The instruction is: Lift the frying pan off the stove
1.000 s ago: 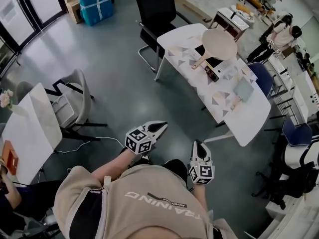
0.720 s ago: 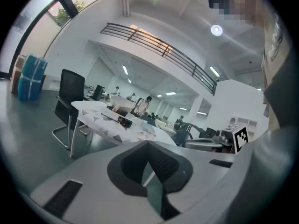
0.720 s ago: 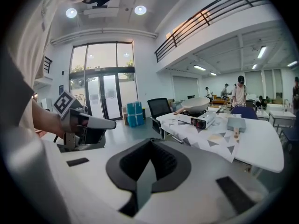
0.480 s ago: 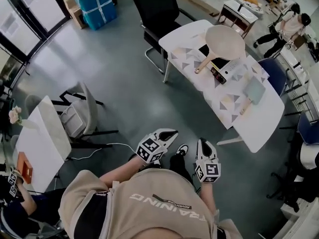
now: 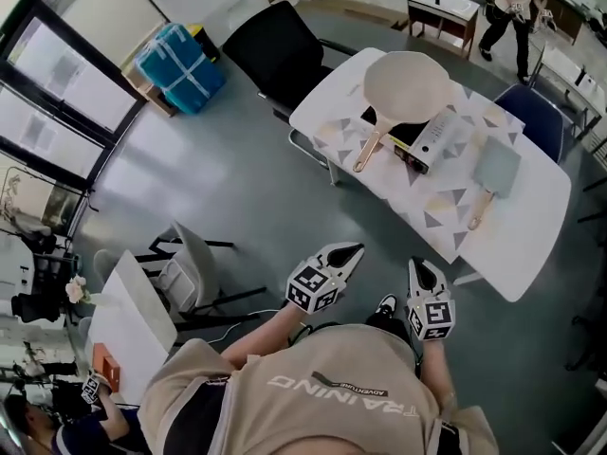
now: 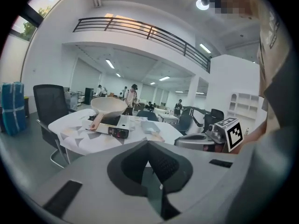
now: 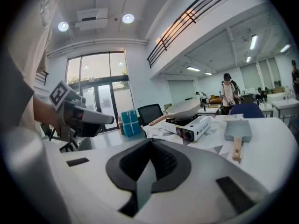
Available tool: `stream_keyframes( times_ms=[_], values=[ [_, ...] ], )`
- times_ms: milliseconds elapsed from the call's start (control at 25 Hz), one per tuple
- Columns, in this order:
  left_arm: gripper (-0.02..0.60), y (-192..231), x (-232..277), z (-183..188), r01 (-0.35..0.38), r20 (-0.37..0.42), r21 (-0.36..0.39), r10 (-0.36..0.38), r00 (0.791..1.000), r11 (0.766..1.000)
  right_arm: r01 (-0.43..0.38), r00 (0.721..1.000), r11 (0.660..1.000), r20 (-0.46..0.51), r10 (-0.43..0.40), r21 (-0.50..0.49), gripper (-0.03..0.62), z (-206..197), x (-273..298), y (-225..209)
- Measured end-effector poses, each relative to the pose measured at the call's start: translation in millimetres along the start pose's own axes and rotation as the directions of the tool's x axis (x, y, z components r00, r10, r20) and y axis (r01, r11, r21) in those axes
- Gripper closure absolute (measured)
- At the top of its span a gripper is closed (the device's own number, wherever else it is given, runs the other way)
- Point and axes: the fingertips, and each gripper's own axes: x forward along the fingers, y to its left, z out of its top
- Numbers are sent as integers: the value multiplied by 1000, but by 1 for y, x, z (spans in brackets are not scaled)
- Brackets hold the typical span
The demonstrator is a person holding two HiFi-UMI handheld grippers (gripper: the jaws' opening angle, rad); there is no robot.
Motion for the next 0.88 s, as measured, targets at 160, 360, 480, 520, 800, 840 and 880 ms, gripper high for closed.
stream_keyframes(
  times_ms=[160,360,480,520,800,840,880],
  values=[
    [581,13,37,15,-29,-1,-33,29,1000,999,-63,997,995,-46,59,-78,597,-1,27,-29],
    [581,37,51,32,-52,13,-41,52,999,998,-136,990,988,-50,132,-74,597,13,61,-30],
    [581,59,53,36,-67,7,-48,68,998,997,-169,983,983,-78,163,-71,597,10,83,-26],
    [581,67,54,36,-68,5,-54,68,998,996,-175,982,982,-90,168,-70,597,8,91,-25],
    [581,129,63,42,17,16,-120,-16,1000,993,-62,991,997,-120,57,-40,597,11,150,-29],
    [581,137,63,47,34,15,-111,-32,999,993,-32,993,999,-117,30,-21,597,16,157,-29],
    [581,145,63,55,49,18,-97,-48,999,994,-10,994,1000,-108,9,-3,597,24,164,-27]
  ],
)
